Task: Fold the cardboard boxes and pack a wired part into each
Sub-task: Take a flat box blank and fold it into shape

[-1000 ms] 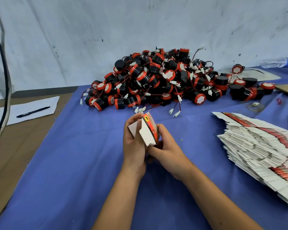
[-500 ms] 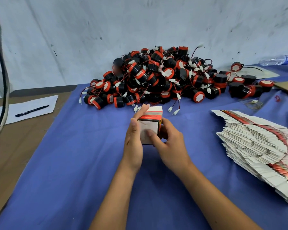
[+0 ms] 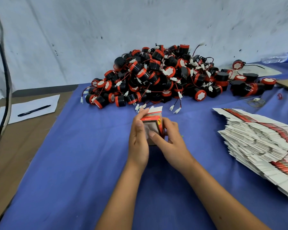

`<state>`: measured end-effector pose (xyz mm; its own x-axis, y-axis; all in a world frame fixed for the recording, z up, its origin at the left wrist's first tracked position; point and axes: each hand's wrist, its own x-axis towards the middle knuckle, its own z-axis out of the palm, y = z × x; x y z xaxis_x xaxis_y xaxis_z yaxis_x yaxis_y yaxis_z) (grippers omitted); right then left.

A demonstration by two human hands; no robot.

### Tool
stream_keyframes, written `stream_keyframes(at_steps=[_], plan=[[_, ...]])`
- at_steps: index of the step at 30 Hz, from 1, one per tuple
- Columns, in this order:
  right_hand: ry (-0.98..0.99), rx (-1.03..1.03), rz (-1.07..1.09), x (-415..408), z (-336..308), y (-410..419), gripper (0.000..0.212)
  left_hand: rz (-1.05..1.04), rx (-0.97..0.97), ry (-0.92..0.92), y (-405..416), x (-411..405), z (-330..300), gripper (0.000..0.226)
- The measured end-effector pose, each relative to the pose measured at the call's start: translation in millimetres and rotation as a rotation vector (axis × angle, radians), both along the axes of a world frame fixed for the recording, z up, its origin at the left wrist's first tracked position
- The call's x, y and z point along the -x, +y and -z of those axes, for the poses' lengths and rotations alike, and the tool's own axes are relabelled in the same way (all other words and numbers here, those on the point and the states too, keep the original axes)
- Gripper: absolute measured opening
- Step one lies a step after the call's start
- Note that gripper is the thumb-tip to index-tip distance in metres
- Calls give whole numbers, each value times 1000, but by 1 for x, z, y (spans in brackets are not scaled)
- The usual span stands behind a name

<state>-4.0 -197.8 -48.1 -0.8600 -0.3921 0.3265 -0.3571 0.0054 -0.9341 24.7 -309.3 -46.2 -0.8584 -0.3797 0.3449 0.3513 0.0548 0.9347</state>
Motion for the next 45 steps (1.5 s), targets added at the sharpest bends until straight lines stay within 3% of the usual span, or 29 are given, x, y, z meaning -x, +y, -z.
stream_keyframes(at_steps=[4, 15, 24, 27, 30, 32, 34, 37, 45], plan=[[-29, 133, -103, 3, -7, 2, 22, 21, -165, -77, 0, -3, -6, 52], [-94, 33, 55, 9, 4, -2, 27, -108, 10, -23, 14, 1, -6, 35], [-268, 207, -230, 17, -2, 14, 38, -43, -167, -62, 2, 1, -6, 44], [-205, 191, -96, 13, 0, 9, 32, -32, -135, -42, 3, 2, -4, 39], [-146, 174, 103, 8, 4, -1, 35, -37, -2, -21, 15, 2, -2, 38], [-177, 214, 119, 9, 2, 0, 32, -72, 103, -4, 24, 3, 1, 41], [-209, 204, 32, 14, 0, 7, 31, -99, 91, 10, 25, 3, 1, 41], [-260, 209, -174, 16, -2, 15, 33, -89, -75, -29, 13, 3, 0, 35], [-287, 253, -315, 20, -3, 22, 42, -17, -166, -56, 4, -1, -5, 44]])
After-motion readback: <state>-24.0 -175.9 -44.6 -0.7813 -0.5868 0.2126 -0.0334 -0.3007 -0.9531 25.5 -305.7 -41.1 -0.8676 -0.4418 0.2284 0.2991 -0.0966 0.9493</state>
